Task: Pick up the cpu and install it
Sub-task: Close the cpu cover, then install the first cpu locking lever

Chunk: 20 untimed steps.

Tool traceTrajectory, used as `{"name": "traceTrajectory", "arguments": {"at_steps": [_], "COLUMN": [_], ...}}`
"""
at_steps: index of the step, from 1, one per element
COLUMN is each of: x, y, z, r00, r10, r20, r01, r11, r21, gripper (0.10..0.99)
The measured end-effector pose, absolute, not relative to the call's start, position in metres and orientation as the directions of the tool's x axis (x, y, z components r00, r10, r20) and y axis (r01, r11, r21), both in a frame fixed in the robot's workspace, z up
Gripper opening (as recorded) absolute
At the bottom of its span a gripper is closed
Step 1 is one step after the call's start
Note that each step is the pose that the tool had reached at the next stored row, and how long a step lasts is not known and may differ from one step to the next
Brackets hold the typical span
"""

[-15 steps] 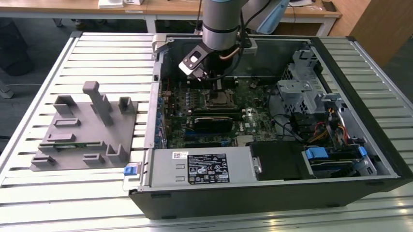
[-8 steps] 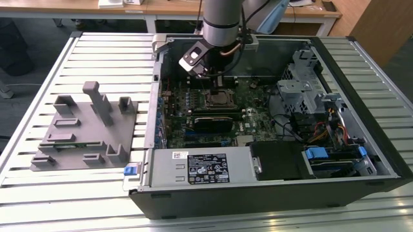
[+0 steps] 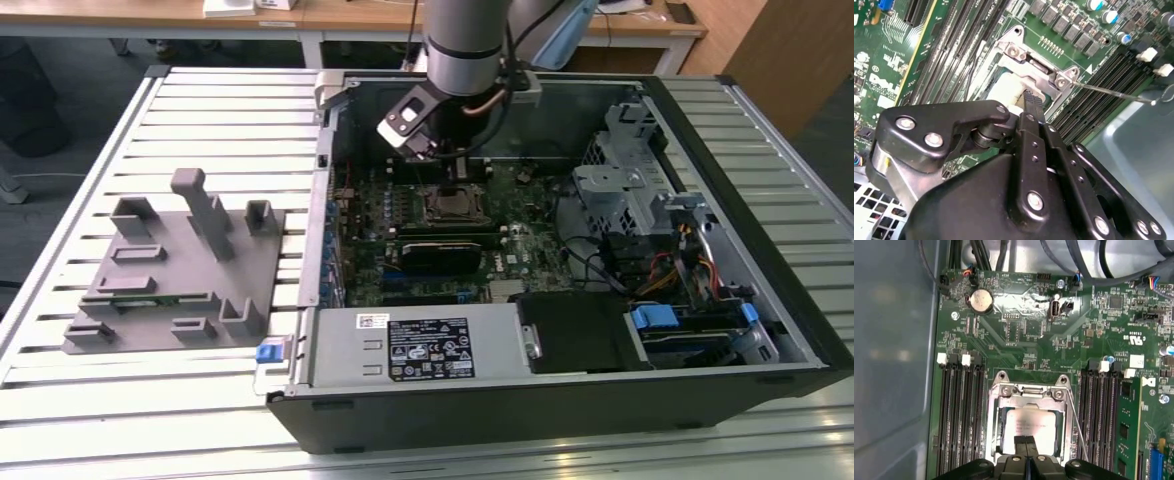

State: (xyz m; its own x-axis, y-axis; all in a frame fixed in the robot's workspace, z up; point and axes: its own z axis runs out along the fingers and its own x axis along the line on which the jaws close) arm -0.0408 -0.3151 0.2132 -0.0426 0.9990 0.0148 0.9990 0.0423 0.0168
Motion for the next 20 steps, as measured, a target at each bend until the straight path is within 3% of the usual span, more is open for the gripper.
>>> {"name": "traceTrajectory", "arguments": {"at_steps": [20], "x": [-0.033], "y": [-0.315], "z": [0.227], "r00": [-0.043], "r10": [0.999], "r20": [0.015], "r01": [0.999], "r11": [0.042], "r21": [0.017], "gripper": [0.106]}}
